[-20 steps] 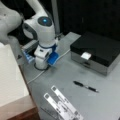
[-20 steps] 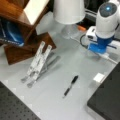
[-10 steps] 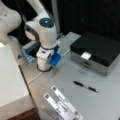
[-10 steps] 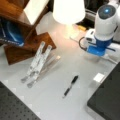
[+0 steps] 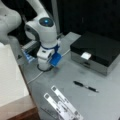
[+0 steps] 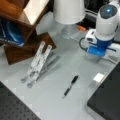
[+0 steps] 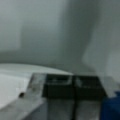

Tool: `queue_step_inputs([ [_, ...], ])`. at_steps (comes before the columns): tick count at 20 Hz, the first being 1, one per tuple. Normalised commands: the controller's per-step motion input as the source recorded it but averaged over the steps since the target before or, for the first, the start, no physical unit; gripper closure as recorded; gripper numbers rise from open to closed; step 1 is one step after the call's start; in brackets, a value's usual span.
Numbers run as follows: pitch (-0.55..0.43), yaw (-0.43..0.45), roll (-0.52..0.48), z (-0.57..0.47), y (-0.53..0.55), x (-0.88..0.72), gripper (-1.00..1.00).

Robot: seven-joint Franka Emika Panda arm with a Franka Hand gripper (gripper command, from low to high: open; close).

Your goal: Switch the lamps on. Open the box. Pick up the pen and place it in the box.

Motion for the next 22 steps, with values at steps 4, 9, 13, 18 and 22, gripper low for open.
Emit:
queue_step_inputs([
  [4,-0.266,0.004,0.078,-0.02,-0.07,-0.83,1.00],
  [9,-0.291,-0.061,0.092,0.12,-0.08,-0.52,1.00],
  [13,-0.209,-0.100,0.070,0.14,-0.11,-0.30,1.00],
  [18,-0.145,-0.165,0.059,0.07,-0.10,-0.16,1.00],
  [22,-0.103,-0.193,0.054,0.13,-0.09,-0.07,1.00],
])
